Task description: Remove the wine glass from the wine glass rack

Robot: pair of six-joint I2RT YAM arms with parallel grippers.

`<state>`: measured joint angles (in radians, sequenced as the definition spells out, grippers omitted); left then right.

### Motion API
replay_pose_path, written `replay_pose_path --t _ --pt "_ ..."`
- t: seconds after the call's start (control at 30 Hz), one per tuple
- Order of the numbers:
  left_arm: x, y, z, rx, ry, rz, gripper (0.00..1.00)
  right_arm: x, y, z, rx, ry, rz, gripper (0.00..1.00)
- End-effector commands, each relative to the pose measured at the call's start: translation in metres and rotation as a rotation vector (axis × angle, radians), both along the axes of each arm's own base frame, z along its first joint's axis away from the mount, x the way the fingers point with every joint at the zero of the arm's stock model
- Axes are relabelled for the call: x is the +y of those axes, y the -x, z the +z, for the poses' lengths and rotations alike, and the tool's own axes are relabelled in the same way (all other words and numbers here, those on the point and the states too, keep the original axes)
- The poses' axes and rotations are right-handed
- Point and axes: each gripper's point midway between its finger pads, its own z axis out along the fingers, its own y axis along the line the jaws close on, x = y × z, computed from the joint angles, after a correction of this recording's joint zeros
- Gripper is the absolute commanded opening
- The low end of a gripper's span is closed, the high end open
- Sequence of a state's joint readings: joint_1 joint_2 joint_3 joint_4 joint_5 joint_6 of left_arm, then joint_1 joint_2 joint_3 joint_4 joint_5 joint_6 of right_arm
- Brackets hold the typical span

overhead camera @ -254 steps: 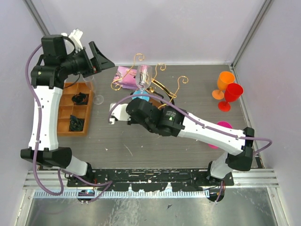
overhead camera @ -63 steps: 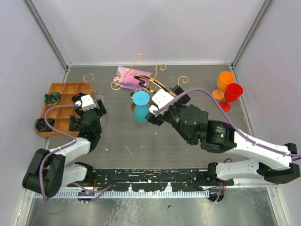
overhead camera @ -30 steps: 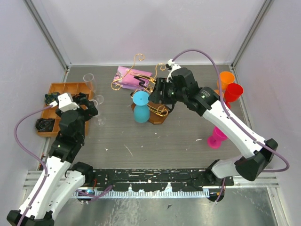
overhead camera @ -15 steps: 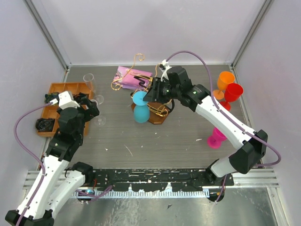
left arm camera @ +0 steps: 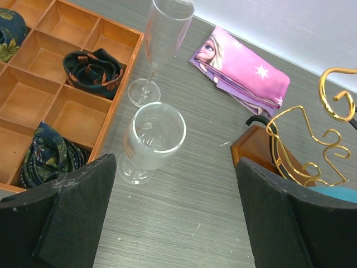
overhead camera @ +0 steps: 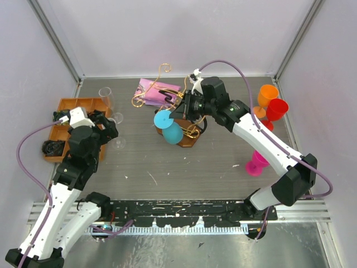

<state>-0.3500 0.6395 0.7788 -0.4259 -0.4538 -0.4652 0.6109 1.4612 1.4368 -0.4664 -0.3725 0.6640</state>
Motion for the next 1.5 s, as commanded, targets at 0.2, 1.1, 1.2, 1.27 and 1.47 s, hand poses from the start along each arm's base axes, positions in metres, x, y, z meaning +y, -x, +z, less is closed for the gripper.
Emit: replay_pose_path --t 0.2,1.1,1.2,1.27,1.47 --pt "0.0 0.005 0.017 -0.017 0.007 -0.007 0.94 -0.015 -0.008 0.052 -0.086 -0.172 -0.021 0.01" --pt "-0.005 0.005 0.01 0.013 0.033 -0.019 0.94 -0.011 0.006 0.055 -0.019 -0.299 0.057 0.01" --pt "-0.006 0.004 0.009 0.018 0.038 -0.021 0.94 -0.006 0.006 0.056 -0.015 -0.315 0.075 0.01" --pt "-0.006 0.004 0.008 0.019 0.037 -0.022 0.94 -0.001 0.004 0.058 -0.02 -0.313 0.081 0.01" --pt "-0.006 0.005 0.015 0.005 0.026 -0.031 0.94 0.004 -0.009 0.057 -0.047 -0.291 0.058 0.01"
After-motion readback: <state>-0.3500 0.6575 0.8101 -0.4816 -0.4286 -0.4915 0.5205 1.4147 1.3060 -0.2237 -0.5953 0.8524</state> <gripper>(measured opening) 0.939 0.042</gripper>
